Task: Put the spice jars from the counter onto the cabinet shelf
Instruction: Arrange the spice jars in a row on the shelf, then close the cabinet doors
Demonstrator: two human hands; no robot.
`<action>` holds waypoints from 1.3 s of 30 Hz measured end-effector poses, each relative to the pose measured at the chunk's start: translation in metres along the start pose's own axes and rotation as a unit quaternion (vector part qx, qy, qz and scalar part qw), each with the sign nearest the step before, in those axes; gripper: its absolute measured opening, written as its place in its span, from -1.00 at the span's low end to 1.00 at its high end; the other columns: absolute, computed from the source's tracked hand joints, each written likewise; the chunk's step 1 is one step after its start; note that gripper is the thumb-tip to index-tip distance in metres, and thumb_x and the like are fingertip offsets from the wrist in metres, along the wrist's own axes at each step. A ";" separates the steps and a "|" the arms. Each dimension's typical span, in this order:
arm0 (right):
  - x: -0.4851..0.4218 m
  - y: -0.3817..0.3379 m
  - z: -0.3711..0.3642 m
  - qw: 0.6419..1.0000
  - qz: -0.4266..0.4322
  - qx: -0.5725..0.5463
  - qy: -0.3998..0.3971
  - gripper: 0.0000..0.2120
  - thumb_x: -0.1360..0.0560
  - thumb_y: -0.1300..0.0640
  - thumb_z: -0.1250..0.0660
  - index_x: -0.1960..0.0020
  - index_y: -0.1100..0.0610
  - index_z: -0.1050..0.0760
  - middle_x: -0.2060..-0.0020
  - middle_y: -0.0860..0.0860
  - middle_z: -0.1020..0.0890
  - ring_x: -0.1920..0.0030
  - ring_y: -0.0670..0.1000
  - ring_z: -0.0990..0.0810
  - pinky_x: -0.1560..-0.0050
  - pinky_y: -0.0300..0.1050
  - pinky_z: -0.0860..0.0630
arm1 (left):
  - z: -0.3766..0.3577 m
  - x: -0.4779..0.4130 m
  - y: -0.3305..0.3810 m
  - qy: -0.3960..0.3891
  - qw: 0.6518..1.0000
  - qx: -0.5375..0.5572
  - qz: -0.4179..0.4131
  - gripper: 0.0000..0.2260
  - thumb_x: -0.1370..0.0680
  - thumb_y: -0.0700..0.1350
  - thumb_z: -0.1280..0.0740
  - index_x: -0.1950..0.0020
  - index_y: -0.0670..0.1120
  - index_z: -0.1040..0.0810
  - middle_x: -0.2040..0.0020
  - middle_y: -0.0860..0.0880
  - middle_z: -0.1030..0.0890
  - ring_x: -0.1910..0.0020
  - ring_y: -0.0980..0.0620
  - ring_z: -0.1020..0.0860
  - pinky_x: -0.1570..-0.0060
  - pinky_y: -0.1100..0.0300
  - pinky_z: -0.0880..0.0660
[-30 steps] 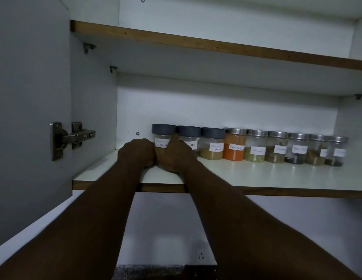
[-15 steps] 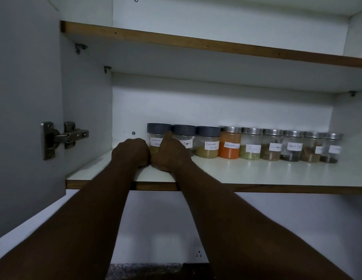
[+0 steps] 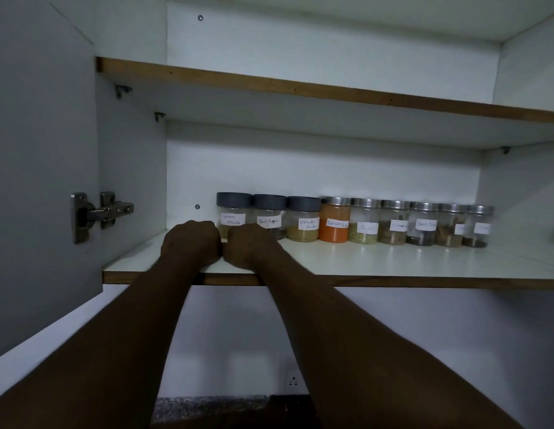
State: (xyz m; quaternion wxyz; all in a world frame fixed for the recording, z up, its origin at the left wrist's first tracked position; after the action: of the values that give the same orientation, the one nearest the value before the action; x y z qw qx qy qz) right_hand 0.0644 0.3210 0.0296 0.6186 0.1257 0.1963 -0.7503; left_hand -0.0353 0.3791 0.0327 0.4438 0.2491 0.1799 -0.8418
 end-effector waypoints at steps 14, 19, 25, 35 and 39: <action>0.124 -0.011 0.031 0.995 0.019 0.089 0.035 -0.49 -0.68 -0.21 0.03 -0.44 0.03 -0.42 -0.36 0.04 -0.54 -0.35 0.13 -0.51 -0.29 0.16 -0.42 | 0.059 0.102 0.037 0.055 0.986 -0.109 -0.114 -0.70 -0.70 -0.09 -0.05 -0.21 -0.08 -0.55 -0.06 -0.02 -0.65 0.00 -0.10 -0.62 -0.12 0.00 -0.36; 0.170 -0.020 0.030 0.997 0.028 0.077 -0.001 -0.20 -0.55 -0.34 -0.24 -0.63 0.07 -0.14 -0.61 0.05 -0.20 -0.60 0.10 -0.14 -0.56 0.15 -0.12 | 0.067 0.140 0.042 0.026 0.998 -0.003 -0.055 -0.71 -0.66 0.01 -0.19 -0.28 -0.02 -0.60 -0.15 -0.02 -0.65 -0.11 -0.09 -0.60 -0.13 0.03 -0.41; 0.233 -0.060 0.047 0.993 0.064 0.089 -0.049 -0.31 -0.49 -0.20 -0.41 -0.52 0.02 -0.30 -0.34 0.07 -0.56 -0.30 0.14 -0.54 -0.25 0.10 -0.51 | 0.080 0.234 0.033 -0.067 0.955 0.276 0.088 -0.44 -0.60 0.18 -0.27 -0.56 0.01 -0.32 -0.40 -0.10 -0.55 -0.33 -0.12 -0.54 -0.22 0.02 -0.49; 0.378 -0.212 0.108 0.928 0.369 0.046 0.025 -0.63 -0.40 0.11 -0.34 -0.21 -0.04 -0.49 0.00 -0.04 -0.63 -0.02 0.11 -0.58 0.20 -0.08 -0.33 | 0.210 0.442 -0.010 0.111 0.913 0.200 0.337 -0.88 -0.56 -0.06 -0.21 -0.02 -0.03 -0.51 0.07 -0.02 -0.66 0.17 -0.06 -0.52 0.24 0.13 -0.38; 0.426 -0.263 0.136 0.900 0.430 0.007 0.065 -0.69 -0.37 0.14 -0.33 -0.10 -0.02 -0.46 0.01 -0.06 -0.58 -0.04 0.09 -0.52 0.20 -0.08 -0.30 | 0.269 0.512 -0.028 0.172 0.874 0.170 0.421 -0.82 -0.52 0.08 -0.17 0.20 0.02 -0.39 0.20 -0.01 -0.62 0.19 -0.08 -0.56 0.26 0.11 -0.43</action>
State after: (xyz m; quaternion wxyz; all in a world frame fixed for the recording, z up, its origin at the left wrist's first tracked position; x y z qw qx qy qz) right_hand -0.2720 -0.0729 0.0036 0.8663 0.2504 0.1577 -0.4025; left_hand -0.3755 -0.0832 -0.0435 0.6692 0.5137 -0.0144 -0.5367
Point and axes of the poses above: each hand's wrist, its own x-axis away from the middle knuckle, its own z-axis out of the back of the hand, y = z × x, the point moved 6 cm from there along -x, towards the middle knuckle
